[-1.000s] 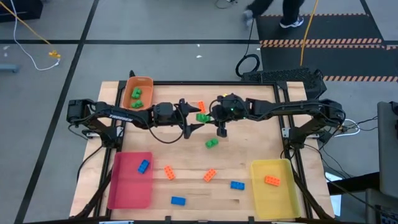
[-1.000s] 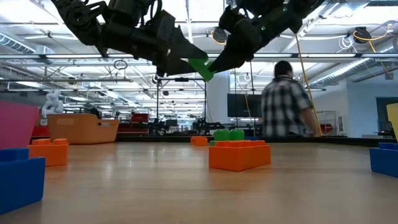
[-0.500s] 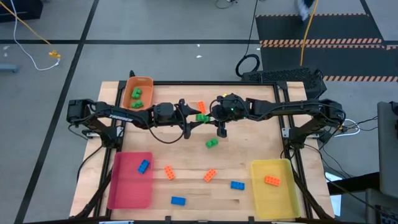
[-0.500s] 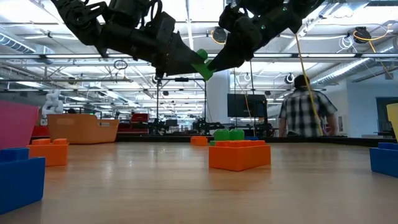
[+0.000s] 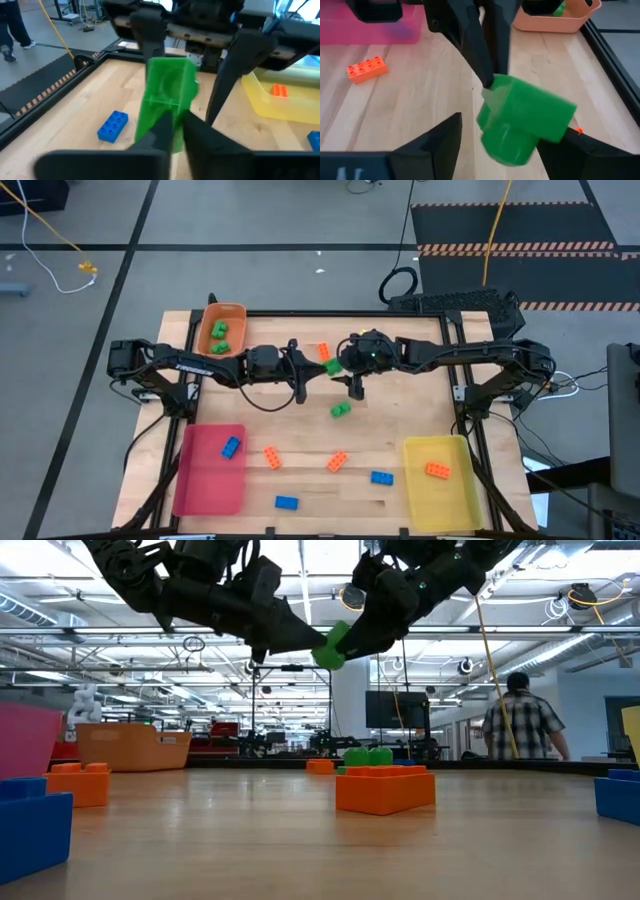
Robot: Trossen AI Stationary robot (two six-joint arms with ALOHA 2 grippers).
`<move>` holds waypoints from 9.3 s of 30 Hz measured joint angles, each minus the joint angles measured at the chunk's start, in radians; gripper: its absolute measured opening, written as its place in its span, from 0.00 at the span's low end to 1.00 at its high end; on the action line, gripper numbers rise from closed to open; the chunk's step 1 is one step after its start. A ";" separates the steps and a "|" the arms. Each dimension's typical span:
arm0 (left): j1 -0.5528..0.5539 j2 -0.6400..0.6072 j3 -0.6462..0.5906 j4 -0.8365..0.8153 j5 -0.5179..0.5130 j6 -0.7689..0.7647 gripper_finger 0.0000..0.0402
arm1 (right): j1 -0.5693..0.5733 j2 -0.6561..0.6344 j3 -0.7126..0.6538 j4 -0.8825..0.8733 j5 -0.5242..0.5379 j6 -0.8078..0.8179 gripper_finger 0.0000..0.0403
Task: Sort & place blocks by color
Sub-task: Put the game piece into the orange bin, then put the blue game piece into the red bin
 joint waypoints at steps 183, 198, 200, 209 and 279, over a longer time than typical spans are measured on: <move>0.023 -0.065 0.000 -0.146 0.003 -0.103 0.52 | -0.260 0.280 -0.149 -0.067 0.236 0.029 0.47; -0.020 -0.065 0.000 -0.161 -0.006 -0.100 0.52 | -0.149 0.111 -0.169 -0.109 0.161 0.048 0.33; -0.027 -0.065 0.000 -0.162 -0.012 -0.056 0.52 | -0.117 0.052 -0.166 -0.065 0.166 0.049 0.33; -0.055 -0.065 0.000 -0.126 -0.112 0.084 0.52 | 0.041 -0.064 -0.164 0.192 0.140 0.029 0.33; -0.053 -0.064 0.000 -0.136 0.003 0.100 0.52 | 0.074 0.045 -0.246 0.591 0.045 -0.003 0.33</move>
